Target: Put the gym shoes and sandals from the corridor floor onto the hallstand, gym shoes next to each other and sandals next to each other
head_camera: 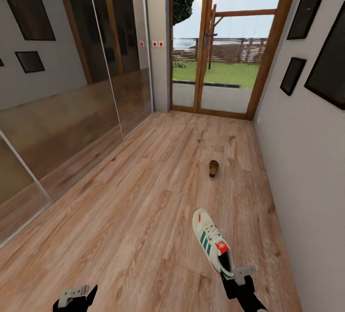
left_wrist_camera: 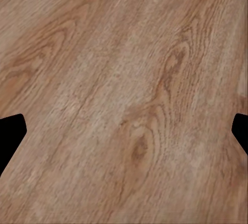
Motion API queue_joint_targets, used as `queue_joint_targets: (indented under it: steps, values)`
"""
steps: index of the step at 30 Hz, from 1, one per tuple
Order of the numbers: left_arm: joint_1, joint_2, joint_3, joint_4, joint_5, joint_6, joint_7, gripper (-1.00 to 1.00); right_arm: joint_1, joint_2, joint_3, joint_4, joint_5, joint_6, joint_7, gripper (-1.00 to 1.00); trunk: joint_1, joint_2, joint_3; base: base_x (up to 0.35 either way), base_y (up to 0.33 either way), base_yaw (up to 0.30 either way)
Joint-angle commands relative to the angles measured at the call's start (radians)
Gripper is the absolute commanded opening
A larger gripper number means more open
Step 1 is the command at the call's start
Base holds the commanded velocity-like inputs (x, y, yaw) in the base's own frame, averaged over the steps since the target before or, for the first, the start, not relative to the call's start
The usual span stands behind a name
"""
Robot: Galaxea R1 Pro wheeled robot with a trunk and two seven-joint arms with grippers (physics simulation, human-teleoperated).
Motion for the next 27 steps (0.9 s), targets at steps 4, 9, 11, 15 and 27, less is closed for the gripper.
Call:
queue_joint_targets:
  steps: [4, 9, 11, 15, 27]
  values:
    - [-0.001, -0.001, 0.007, 0.001, 0.002, -0.001, -0.010, 1.00, -0.001, 0.001, -0.009, 0.000, 0.003, -0.003, 0.008, -1.00, 0.000, 0.000, 0.005, 0.279, 0.000, -0.082]
    - [-0.001, -0.001, 0.008, 0.001, 0.002, -0.001, -0.010, 1.00, -0.001, 0.001, -0.009, 0.000, 0.002, -0.003, 0.008, -1.00, 0.000, 0.000, 0.013, 0.327, 0.000, -0.082]
    - [-0.001, -0.001, 0.008, 0.001, 0.002, -0.001, -0.010, 1.00, -0.001, 0.002, -0.008, 0.000, 0.002, -0.003, 0.008, -1.00, 0.000, 0.000, 0.016, 0.336, 0.000, -0.082]
    - [-0.001, -0.001, 0.009, 0.002, 0.002, -0.001, -0.010, 1.00, -0.001, 0.002, -0.009, 0.000, 0.001, -0.003, 0.008, -1.00, 0.000, 0.000, 0.022, 0.338, 0.000, -0.081]
    - [-0.001, -0.001, 0.009, 0.002, 0.002, -0.001, -0.010, 1.00, -0.001, 0.002, -0.009, 0.000, 0.001, -0.003, 0.008, -1.00, 0.000, 0.000, 0.040, 0.338, -0.008, -0.081]
